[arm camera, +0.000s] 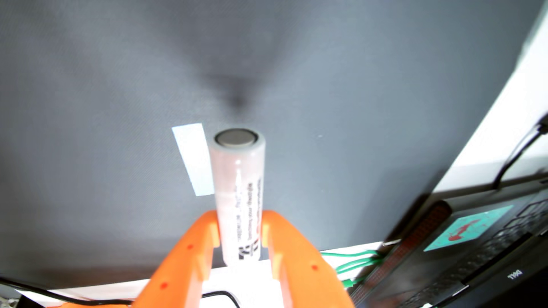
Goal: Insert Battery
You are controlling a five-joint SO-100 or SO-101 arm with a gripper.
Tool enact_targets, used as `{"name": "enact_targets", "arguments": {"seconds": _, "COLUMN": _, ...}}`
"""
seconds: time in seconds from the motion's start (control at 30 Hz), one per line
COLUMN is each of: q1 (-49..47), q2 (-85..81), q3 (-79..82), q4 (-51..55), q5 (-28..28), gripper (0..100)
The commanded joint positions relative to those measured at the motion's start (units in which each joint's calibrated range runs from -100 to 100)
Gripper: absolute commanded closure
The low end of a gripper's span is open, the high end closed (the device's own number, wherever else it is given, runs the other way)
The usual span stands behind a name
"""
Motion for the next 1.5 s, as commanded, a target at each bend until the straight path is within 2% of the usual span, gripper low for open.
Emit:
{"name": "enact_targets", "arguments": {"seconds": 0.0, "q1": -3.75, "q2": -5.49, "q3": 0.98, "q4": 0.16, "q5": -3.73, "gripper": 98}}
{"name": "enact_targets", "arguments": {"seconds": 0.23, "q1": -10.83, "q2": -9.58, "q3": 6.56, "q4": -1.11, "q5": -7.95, "gripper": 98}}
{"name": "enact_targets", "arguments": {"seconds": 0.53, "q1": -20.63, "q2": -7.24, "q3": 7.55, "q4": -4.49, "q5": -8.46, "gripper": 98}}
{"name": "enact_targets", "arguments": {"seconds": 0.83, "q1": -22.17, "q2": -1.66, "q3": 6.83, "q4": -7.03, "q5": -9.60, "gripper": 98}}
{"name": "enact_targets", "arguments": {"seconds": 1.1, "q1": -29.84, "q2": 1.18, "q3": 6.74, "q4": -9.15, "q5": -10.94, "gripper": 98}}
{"name": "enact_targets", "arguments": {"seconds": 1.47, "q1": -28.90, "q2": 1.09, "q3": 5.66, "q4": -8.81, "q5": -11.30, "gripper": 98}}
